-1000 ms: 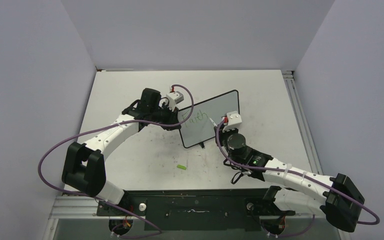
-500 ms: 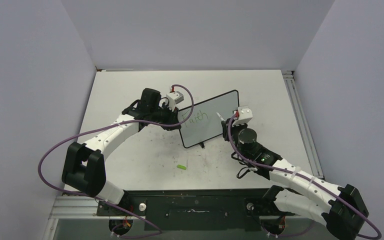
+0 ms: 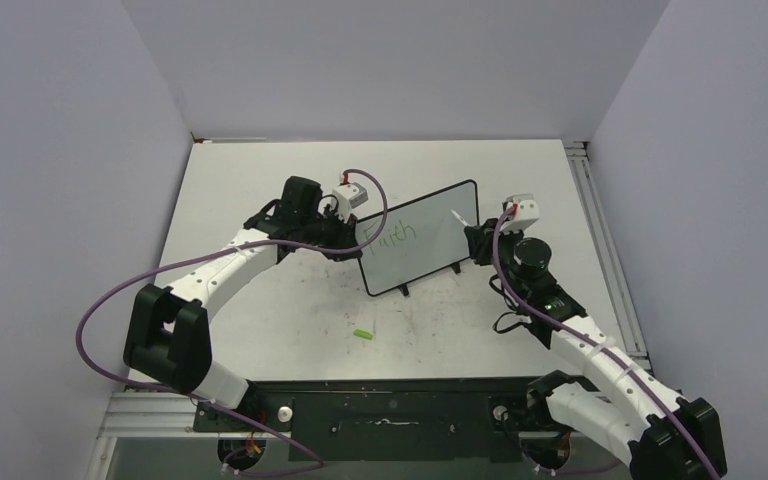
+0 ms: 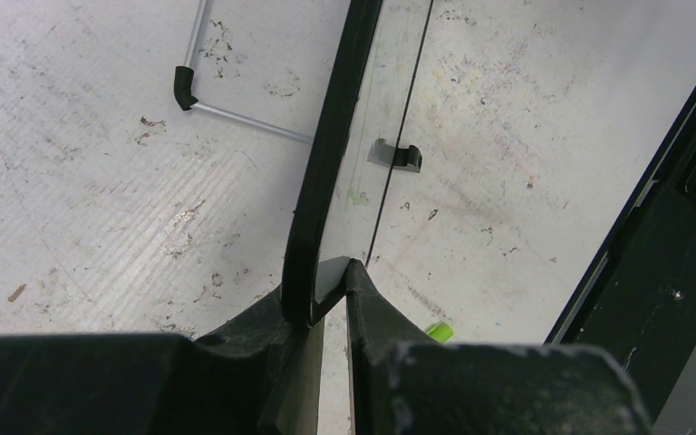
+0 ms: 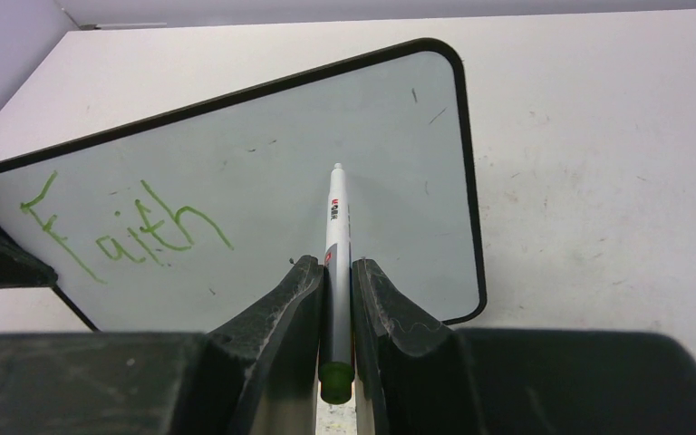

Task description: Write a sentence on the whiteboard

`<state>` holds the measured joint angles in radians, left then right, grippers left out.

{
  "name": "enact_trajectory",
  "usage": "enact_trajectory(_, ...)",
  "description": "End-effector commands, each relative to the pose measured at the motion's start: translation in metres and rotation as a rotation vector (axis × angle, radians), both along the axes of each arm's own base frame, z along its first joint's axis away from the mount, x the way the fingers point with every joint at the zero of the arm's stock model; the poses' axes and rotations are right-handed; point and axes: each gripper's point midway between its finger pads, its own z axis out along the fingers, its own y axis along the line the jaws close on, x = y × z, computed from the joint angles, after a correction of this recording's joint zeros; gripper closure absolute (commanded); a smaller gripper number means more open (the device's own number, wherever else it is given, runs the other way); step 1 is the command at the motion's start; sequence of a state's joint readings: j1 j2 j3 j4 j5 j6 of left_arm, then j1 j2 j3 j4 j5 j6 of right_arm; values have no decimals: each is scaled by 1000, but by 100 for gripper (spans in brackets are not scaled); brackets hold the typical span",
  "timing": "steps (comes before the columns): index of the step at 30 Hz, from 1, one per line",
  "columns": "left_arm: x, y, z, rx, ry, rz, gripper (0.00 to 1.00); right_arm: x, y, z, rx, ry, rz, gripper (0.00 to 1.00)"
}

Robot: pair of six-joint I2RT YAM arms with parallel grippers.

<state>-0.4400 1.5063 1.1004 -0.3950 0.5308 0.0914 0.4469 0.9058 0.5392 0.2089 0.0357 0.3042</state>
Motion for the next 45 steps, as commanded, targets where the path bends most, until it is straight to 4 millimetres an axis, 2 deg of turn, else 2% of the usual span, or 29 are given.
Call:
enact_trajectory(1,12,8,9,60,-90,7,100,0,16,22,48,-66,81,95)
enact_trajectory(19,13,8,6,66,-86,8,100,17,31,34,57,-110,110,95)
enact_trajectory(30,12,8,6,68,-84,8,100,15,38,44,50,-136,121,95)
enact_trajectory(34,12,8,6,67,-86,8,100,13,40,41,43,-128,122,95)
enact_trajectory(40,12,8,7,66,-86,8,100,8,42,23,20,-85,119,95)
enact_trajectory(45,12,8,7,66,-87,8,100,5,35,7,-10,-46,65,95)
